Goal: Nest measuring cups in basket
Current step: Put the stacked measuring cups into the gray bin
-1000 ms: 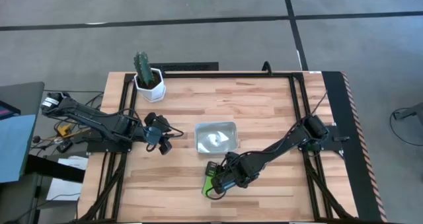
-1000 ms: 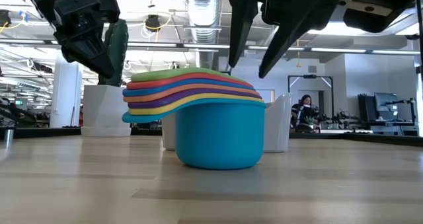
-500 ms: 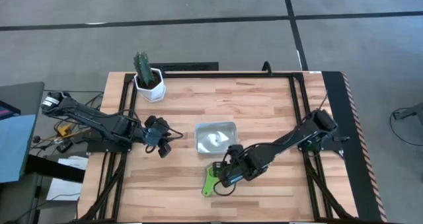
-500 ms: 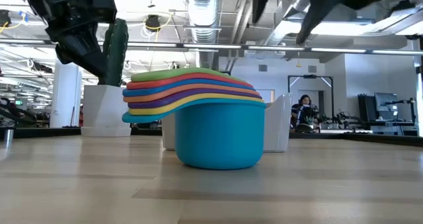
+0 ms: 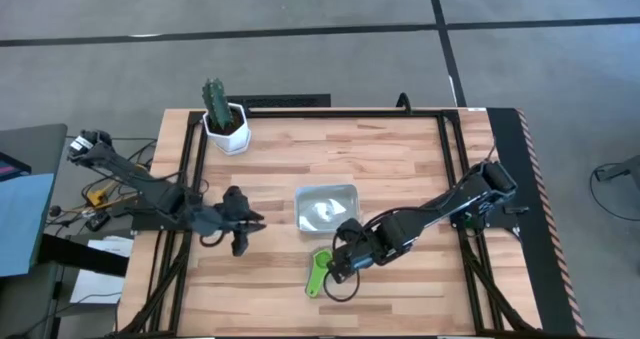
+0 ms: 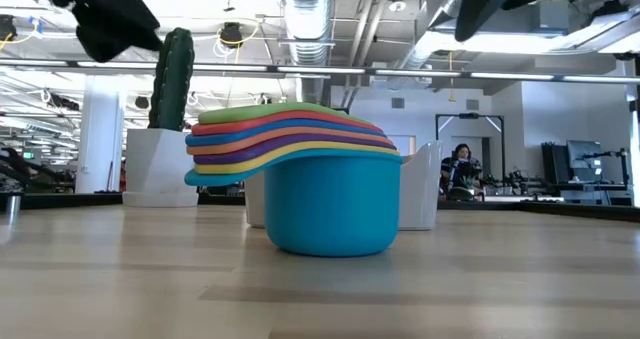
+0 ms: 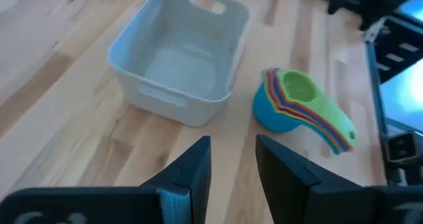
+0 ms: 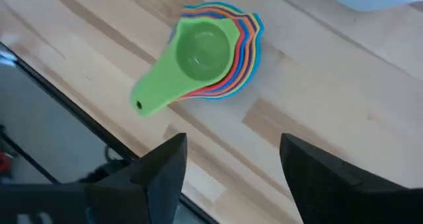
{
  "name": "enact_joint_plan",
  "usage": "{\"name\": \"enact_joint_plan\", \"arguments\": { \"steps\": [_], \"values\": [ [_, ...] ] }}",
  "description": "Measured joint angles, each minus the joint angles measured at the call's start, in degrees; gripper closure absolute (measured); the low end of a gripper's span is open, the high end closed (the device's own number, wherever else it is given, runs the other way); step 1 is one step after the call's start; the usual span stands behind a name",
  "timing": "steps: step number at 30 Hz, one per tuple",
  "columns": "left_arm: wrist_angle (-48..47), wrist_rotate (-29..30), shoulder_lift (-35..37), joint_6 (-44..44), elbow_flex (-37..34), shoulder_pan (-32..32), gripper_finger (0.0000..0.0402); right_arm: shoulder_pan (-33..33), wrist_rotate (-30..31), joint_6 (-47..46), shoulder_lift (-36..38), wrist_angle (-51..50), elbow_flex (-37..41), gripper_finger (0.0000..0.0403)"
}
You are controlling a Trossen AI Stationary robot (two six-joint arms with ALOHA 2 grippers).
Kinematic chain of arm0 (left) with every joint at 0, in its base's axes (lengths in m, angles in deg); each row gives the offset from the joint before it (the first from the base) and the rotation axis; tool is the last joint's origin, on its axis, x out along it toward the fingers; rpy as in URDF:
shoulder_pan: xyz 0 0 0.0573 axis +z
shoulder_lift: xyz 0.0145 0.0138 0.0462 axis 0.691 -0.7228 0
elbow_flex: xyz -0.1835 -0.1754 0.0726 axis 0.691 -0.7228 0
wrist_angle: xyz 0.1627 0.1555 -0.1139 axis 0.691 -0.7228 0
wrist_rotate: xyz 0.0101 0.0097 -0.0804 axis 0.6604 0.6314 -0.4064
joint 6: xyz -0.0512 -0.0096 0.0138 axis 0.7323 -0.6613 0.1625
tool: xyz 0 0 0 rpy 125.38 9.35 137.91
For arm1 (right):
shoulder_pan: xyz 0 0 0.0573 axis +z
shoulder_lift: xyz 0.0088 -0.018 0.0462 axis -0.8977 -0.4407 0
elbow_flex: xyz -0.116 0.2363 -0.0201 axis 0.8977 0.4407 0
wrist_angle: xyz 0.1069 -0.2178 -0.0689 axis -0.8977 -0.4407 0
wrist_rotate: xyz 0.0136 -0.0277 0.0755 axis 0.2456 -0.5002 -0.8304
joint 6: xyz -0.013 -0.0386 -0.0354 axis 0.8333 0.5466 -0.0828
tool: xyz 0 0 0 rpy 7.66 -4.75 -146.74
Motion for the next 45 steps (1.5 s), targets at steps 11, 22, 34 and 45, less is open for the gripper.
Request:
{"name": "enact_joint_plan", "arguments": {
  "steps": [11, 22, 34, 45],
  "values": [
    [0.31, 8.35, 0.64, 2.12, 0.0, -8.51, 0.0295, -0.29, 7.28, -3.33, 0.9, -7.6, -0.08, 0.0143],
    [1.62, 15.05, 0.62, 8.2, 0.0, -9.69, 0.0295, 0.26, 8.54, -2.3, 9.07, 6.89, 16.42, 0.0143],
    [4.34, 15.66, -3.39, 16.95, 0.0, -10.57, 0.0295, 0.58, 10.59, -6.95, 10.59, 52.3, 40.22, 0.0049],
    [15.83, 10.18, -18.12, 22.69, 0.0, -11.75, 0.0295, 0.75, 10.83, -9.55, 4.57, 60.26, 40.19, 0.0021]
  ]
}}
